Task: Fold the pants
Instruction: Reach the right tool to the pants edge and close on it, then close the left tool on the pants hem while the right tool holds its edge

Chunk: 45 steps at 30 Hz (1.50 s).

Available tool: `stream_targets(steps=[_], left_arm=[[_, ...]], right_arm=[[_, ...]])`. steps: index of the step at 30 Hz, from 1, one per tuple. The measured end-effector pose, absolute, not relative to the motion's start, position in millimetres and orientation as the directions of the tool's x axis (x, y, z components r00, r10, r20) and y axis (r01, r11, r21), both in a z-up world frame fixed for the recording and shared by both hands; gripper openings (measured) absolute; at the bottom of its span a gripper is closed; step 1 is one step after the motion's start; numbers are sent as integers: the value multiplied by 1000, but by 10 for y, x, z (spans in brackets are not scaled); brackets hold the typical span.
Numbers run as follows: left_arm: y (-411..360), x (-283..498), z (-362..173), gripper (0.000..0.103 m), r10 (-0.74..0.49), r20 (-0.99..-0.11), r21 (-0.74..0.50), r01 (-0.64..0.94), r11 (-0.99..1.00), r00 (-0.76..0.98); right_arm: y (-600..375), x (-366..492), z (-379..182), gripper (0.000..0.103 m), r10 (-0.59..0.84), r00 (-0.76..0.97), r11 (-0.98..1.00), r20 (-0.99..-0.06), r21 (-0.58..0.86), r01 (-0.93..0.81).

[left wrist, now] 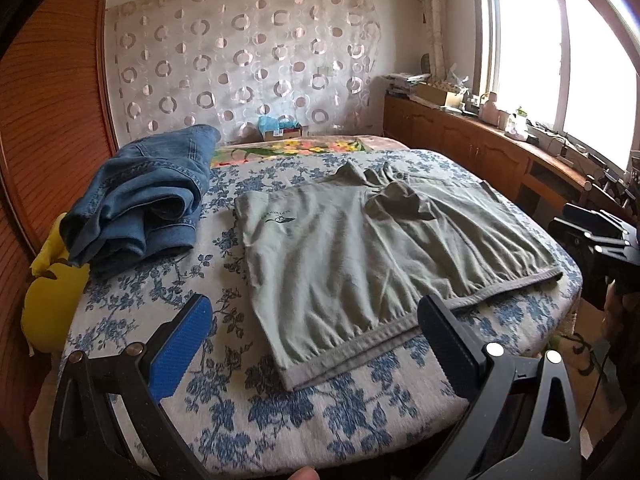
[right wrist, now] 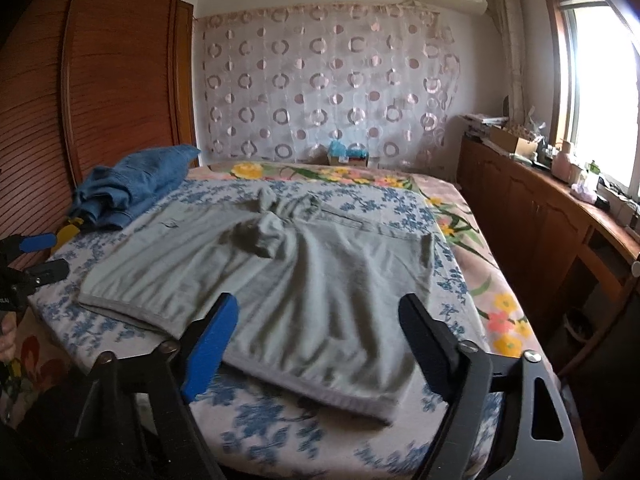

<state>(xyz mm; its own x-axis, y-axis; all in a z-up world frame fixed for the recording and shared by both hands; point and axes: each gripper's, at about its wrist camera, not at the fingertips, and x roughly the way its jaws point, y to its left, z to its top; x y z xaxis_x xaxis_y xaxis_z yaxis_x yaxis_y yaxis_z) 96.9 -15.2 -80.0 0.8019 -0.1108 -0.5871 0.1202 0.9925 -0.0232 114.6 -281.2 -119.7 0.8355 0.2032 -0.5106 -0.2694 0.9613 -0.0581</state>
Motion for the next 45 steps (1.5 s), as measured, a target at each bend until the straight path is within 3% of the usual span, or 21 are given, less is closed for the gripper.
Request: stream_targets(steps=[6, 17, 32, 37, 40, 45], left_arm=[[-146, 1156, -893, 103, -110, -607, -25, 120, 992, 787], [-152, 1307, -1067, 103, -113, -654, -27, 126, 992, 748], [-148, 1400, -1256, 103, -120, -709, -27, 143, 989, 695], [-146, 1421, -1328, 103, -129, -726, -37, 149, 988, 675], [-137, 1432, -1361, 103, -126, -733, -38, 145, 989, 669], [-116, 1452, -1377, 103, -134, -739, -53, 141, 989, 661]], right_arm=[[-3003, 1456, -1160, 69, 174, 808, 965, -564, -66, -253], [-3213, 2349, -1015, 32, 138, 703, 985, -698, 21, -173], [-3096, 2896, -782, 27, 119, 627, 991, -769, 55, -121], [-3087, 2895, -699, 2, 81, 614, 995, -785, 28, -96], [-3130, 2878, -622, 2, -32, 651, 997, -758, -70, -34], [-3176, 2758, -521, 2, 13, 662, 998, -750, -27, -50]])
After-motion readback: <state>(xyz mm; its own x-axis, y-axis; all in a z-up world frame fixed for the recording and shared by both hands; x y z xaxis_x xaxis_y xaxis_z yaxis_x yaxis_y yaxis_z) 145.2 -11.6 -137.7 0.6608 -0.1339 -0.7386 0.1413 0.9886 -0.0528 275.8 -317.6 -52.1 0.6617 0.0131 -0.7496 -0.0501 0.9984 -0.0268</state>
